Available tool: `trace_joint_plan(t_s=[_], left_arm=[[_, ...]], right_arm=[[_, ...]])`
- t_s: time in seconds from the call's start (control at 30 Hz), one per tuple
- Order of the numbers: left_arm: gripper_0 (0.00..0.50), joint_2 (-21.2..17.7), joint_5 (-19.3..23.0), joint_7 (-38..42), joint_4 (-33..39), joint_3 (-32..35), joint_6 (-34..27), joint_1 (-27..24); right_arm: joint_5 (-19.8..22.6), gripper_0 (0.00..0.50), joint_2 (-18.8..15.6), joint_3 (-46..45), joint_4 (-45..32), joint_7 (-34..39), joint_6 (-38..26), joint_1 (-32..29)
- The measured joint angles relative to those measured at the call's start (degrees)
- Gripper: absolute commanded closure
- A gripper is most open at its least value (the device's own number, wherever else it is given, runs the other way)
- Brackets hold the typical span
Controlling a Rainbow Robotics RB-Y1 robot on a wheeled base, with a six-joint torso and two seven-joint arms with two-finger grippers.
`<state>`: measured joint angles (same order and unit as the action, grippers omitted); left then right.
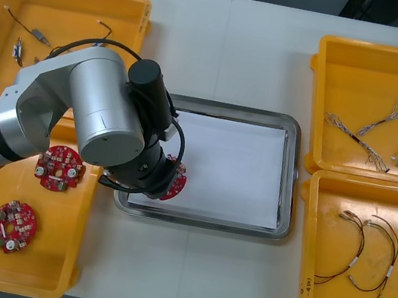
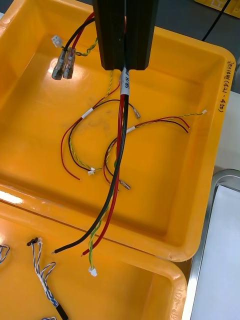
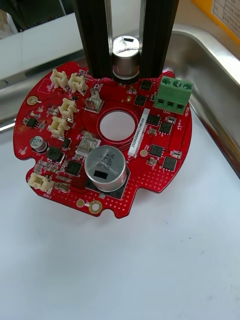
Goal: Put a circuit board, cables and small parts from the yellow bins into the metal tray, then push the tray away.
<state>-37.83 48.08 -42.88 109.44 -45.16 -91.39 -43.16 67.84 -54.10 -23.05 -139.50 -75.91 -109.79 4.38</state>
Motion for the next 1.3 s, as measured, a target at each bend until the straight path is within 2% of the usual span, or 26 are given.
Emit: trace_joint_plan(t_s=[0.2, 0.3, 0.33, 0.37, 0.4, 0.43, 0.47, 0.53, 0.57, 0.97, 1.1, 1.3], left_arm=[[0.492, 0.0, -1.3, 0.0, -1.2, -1.9, 1.8, 0.0], [0.395, 0.0, -1.3, 0.0, -1.4, -2.1, 1.8, 0.0], [0.377, 0.0, -1.3, 0.0, -1.4, -2.1, 1.8, 0.0], [0.309, 0.0, -1.3, 0.0, -1.4, -2.1, 1.8, 0.0], [0.269, 0.0, -1.3, 0.0, -1.4, -2.1, 1.8, 0.0], [0.177, 0.0, -1.3, 0.0, -1.4, -2.1, 1.9, 0.0], [0.109, 0.0, -1.3, 0.0, -1.4, -2.1, 1.9, 0.0], [0.016, 0.0, -1.3, 0.0, -1.4, -2.1, 1.9, 0.0], [0.0, 0.0, -1.3, 0.0, -1.4, -2.1, 1.9, 0.0], [0.0, 0.0, -0.6, 0.0, -1.4, -1.6, 1.4, -0.2], [0.0, 0.0, 1.7, 0.0, -0.4, 2.3, -2.4, -0.3], [0.0, 0.0, 3.3, 0.0, 4.5, 10.7, -10.1, -0.3]], right_arm=[[0.0, 0.5, 0.0, 0.0, -0.3, 0.0, 0.0, 0.0], [0.0, 0.5, 0.0, 0.2, -0.4, 0.0, 0.0, 0.0], [0.0, 0.5, 0.0, 0.3, -0.4, 0.0, 0.0, 0.0], [0.0, 0.5, 0.0, 0.4, -0.4, 0.0, 0.0, 0.0], [0.0, 0.5, 0.0, 0.5, -0.4, 0.0, 0.0, 0.0], [0.0, 0.5, 0.0, 0.6, -0.4, 0.0, 0.0, 0.0], [0.0, 0.5, 0.0, 0.7, -0.4, 0.0, 0.0, 0.0], [-0.1, 0.5, 0.0, 0.8, -0.4, 0.0, 0.0, 0.0], [-0.3, 0.5, 0.1, 0.9, -0.4, 0.0, 0.0, 0.0], [-0.7, 0.5, 1.0, 1.1, -1.8, 0.0, 0.0, 0.0], [-0.7, 0.5, 1.0, 1.9, -2.7, 0.0, 0.0, 0.0], [-1.9, 0.5, 1.0, 5.9, -5.2, 0.0, 0.0, 2.1]])
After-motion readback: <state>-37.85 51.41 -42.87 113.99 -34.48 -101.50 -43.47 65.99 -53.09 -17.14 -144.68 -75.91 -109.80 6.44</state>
